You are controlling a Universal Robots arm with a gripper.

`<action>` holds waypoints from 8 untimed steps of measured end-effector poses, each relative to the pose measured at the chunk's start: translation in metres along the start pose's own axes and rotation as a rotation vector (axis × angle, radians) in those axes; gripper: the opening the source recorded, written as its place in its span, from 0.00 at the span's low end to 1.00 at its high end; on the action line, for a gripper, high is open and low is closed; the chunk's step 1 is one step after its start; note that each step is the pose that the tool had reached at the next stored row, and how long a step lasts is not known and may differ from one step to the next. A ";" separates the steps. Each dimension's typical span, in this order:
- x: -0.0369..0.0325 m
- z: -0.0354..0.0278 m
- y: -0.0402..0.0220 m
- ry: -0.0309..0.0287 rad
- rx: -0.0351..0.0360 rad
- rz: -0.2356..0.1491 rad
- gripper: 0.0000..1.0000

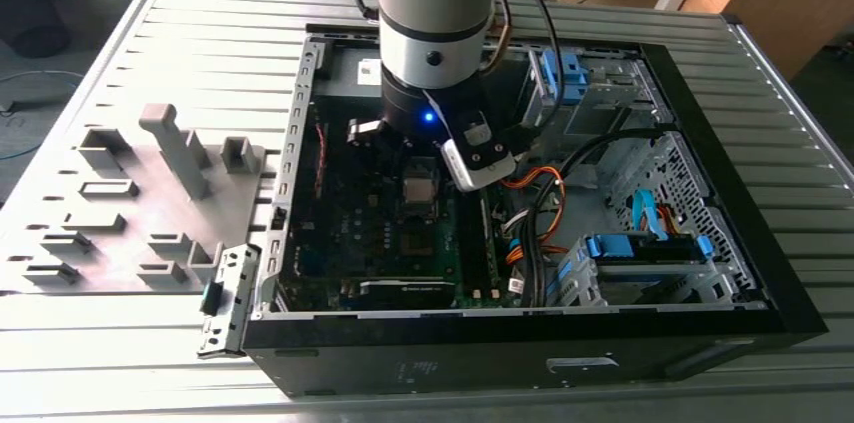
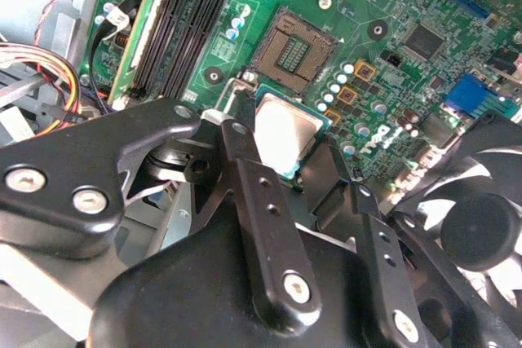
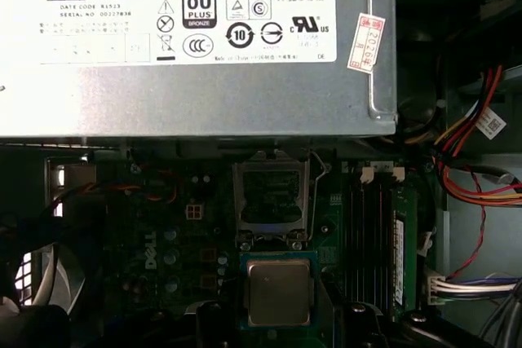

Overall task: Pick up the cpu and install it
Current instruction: 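Place the cpu into insertion slot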

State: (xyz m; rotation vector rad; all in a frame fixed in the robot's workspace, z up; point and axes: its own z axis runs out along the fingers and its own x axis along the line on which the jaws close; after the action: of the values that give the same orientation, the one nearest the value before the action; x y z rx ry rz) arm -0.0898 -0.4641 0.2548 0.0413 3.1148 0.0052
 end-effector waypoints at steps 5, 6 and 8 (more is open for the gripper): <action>0.0010 0.0018 -0.0035 -0.0021 -0.0005 0.000 0.47; 0.0012 0.0027 -0.0051 -0.0021 -0.0004 0.000 0.47; 0.0013 0.0055 -0.0087 -0.0021 -0.0004 0.000 0.47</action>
State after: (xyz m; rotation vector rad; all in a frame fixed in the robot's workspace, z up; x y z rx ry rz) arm -0.0912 -0.4727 0.2492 0.0413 3.1127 0.0057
